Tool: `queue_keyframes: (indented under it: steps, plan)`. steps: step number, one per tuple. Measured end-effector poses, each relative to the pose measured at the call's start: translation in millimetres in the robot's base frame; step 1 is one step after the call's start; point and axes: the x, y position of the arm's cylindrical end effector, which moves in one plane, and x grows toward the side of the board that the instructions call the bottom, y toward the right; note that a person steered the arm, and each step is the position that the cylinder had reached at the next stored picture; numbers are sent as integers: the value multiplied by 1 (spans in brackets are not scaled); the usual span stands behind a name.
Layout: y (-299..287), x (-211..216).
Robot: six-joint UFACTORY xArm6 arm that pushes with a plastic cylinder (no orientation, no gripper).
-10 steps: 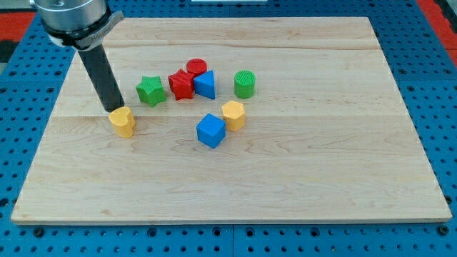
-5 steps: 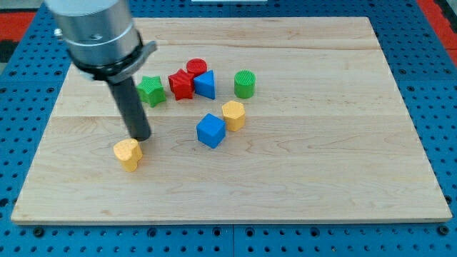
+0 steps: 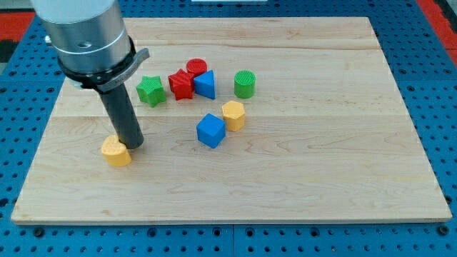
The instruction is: Move yellow heart towards bottom left
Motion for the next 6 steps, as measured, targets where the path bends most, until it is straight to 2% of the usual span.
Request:
queue_keyframes:
  steps: [5,6]
  plan:
    - [-40,40]
    - [-40,31]
